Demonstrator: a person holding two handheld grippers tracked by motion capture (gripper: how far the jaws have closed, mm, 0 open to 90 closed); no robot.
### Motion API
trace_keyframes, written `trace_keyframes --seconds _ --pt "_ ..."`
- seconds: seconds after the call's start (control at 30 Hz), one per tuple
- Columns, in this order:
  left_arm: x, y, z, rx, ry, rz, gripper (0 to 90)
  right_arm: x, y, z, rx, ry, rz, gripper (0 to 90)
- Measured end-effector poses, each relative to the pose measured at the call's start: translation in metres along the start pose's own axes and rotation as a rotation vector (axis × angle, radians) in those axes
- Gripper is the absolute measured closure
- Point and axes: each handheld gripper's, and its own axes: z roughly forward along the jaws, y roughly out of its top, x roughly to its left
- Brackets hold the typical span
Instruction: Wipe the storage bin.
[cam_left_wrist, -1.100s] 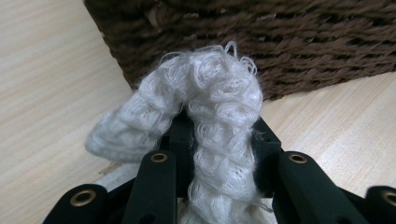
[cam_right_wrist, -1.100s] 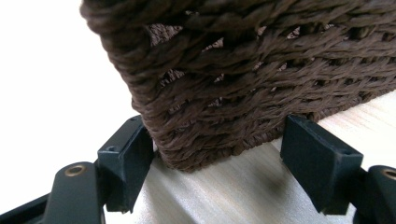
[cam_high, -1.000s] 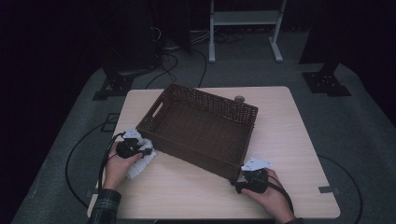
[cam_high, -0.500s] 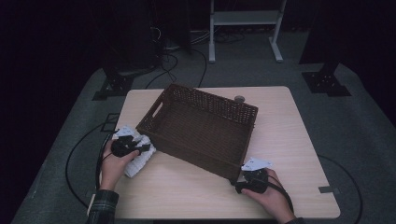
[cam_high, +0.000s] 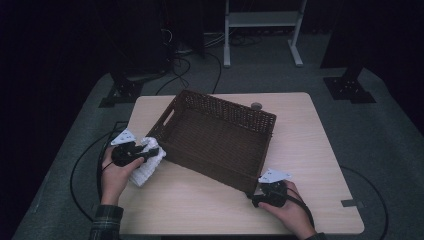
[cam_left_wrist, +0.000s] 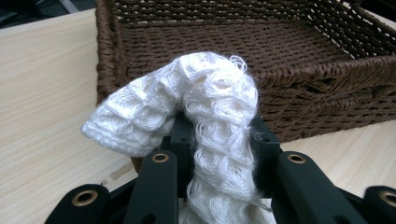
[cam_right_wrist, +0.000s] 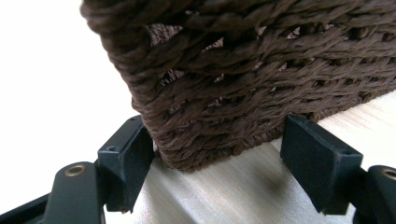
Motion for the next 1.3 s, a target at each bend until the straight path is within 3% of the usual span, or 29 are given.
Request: trace_keyframes --seconds 0.33,0.5,0.77,1.3 --pt "-0.005 -0.003 0.017 0.073 0.006 0.04 68.9 0.0 0.0 0.0 0.0 0.0 0.0 25.1" --pt "-0.002 -0.007 0.025 0.082 -0.002 0.026 68.9 0.0 0.0 0.0 0.0 0.0 0.0 25.1" --pt "0.0 -0.017 0.041 0.143 -0.007 0.02 68.7 0.0 0.0 0.0 0.0 0.0 0.0 25.1" --pt "-0.005 -0.033 0.062 0.247 0.003 0.044 68.5 0.0 0.0 0.0 0.0 0.001 0.0 25.1"
